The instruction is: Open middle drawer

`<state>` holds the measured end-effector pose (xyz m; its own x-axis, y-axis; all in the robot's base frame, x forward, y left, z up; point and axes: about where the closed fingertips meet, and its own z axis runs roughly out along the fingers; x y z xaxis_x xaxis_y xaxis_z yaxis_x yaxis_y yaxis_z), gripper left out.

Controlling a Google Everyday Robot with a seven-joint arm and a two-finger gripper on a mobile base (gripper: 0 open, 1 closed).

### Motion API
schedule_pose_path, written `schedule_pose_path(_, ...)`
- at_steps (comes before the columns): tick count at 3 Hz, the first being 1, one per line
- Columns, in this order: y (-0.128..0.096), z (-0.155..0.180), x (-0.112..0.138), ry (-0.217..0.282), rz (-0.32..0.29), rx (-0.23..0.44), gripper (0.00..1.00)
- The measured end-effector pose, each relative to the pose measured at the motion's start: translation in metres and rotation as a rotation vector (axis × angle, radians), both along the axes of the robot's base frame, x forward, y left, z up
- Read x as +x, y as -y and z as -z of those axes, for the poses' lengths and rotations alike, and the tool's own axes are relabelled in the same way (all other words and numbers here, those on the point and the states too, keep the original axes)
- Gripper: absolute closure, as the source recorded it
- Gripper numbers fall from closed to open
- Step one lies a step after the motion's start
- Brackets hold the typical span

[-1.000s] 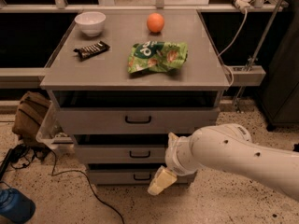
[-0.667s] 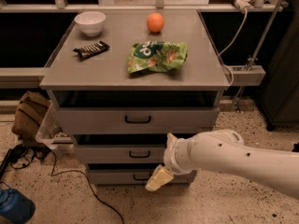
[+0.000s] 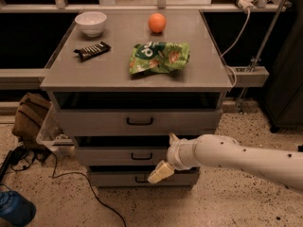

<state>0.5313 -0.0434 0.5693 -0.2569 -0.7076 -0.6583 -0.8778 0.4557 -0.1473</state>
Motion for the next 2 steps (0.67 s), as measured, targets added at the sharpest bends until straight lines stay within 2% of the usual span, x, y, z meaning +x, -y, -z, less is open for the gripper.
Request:
schedule_pose_path(1, 0.0000, 0.0041, -0.0001, -0.027, -0.036, -0.007, 0.00)
schedule_pose_path(2, -0.0002, 0.0046, -0.0011, -0.029, -0.035, -0.007, 0.00)
